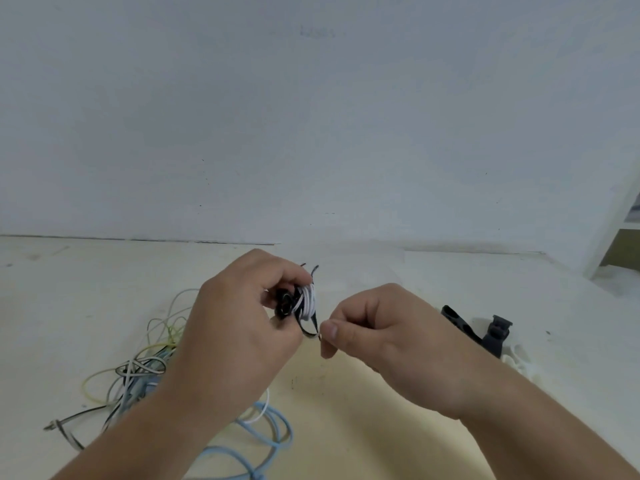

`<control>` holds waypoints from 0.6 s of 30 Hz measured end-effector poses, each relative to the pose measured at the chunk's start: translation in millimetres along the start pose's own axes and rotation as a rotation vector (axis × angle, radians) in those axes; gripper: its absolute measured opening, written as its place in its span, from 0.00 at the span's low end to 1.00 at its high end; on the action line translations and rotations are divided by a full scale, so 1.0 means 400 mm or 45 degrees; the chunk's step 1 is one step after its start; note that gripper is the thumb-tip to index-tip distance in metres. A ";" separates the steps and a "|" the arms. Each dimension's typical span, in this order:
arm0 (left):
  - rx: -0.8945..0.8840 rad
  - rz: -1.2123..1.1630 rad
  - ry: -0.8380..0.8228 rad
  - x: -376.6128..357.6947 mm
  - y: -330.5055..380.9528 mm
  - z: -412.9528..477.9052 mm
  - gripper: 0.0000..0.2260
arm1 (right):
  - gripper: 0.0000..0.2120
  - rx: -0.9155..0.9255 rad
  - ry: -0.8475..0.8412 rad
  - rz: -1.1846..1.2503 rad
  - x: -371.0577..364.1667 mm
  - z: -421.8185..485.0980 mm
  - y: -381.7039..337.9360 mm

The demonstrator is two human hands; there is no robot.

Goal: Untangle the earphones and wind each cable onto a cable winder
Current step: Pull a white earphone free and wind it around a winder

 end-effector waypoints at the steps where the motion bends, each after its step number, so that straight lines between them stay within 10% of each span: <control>1: -0.042 0.023 -0.037 -0.004 0.004 -0.001 0.20 | 0.14 0.003 0.024 -0.011 0.003 0.000 -0.003; 18: 0.162 -0.201 -0.187 -0.020 -0.024 0.001 0.22 | 0.15 -0.191 0.303 0.047 0.041 -0.003 0.021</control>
Point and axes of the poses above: each hand's wrist, its own z-axis towards the middle knuckle, its own x-axis out of the back of the hand, y = z × x, the point moved 5 cm from there along z, towards the middle knuckle
